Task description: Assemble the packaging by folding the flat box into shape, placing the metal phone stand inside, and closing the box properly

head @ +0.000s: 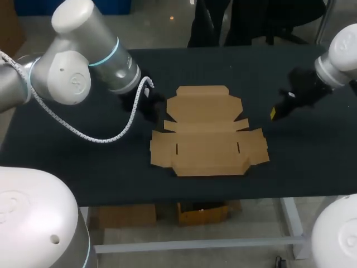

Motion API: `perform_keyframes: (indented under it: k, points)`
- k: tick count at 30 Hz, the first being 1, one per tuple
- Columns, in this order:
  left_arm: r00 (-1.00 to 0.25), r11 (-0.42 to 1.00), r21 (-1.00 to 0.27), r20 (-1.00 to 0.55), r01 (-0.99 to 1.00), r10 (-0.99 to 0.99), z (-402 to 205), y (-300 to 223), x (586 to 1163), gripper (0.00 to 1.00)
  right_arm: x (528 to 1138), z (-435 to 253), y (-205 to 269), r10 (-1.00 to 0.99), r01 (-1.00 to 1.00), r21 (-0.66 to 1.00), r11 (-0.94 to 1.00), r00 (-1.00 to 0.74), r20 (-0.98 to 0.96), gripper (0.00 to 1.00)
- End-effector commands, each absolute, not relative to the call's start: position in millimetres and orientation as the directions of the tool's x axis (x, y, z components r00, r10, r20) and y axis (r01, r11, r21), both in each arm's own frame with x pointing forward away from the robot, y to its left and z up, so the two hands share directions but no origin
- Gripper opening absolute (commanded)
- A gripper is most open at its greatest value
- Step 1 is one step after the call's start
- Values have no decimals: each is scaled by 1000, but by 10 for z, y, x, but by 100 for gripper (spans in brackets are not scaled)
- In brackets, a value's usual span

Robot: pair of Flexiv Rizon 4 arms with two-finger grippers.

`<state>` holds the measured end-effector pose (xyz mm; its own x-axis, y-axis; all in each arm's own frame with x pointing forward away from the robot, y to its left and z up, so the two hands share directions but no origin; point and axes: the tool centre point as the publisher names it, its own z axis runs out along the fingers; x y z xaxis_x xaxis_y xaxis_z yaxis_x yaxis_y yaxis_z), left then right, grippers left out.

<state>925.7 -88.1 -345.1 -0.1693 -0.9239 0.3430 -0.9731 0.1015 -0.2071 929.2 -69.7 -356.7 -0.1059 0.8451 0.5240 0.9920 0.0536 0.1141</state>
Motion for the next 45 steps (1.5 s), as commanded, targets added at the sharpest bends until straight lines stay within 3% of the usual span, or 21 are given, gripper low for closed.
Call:
perform_keyframes:
  k: [1,45]
  points:
    - [-173,100,-210,364,-973,-915,-3572,-858,9296,0,9284,-3658,-636,845,989,141,52,-119,522,0]
    - [-162,79,-213,405,-974,-900,-3932,-882,9551,0,9575,-4082,-388,790,969,213,123,-225,570,0]
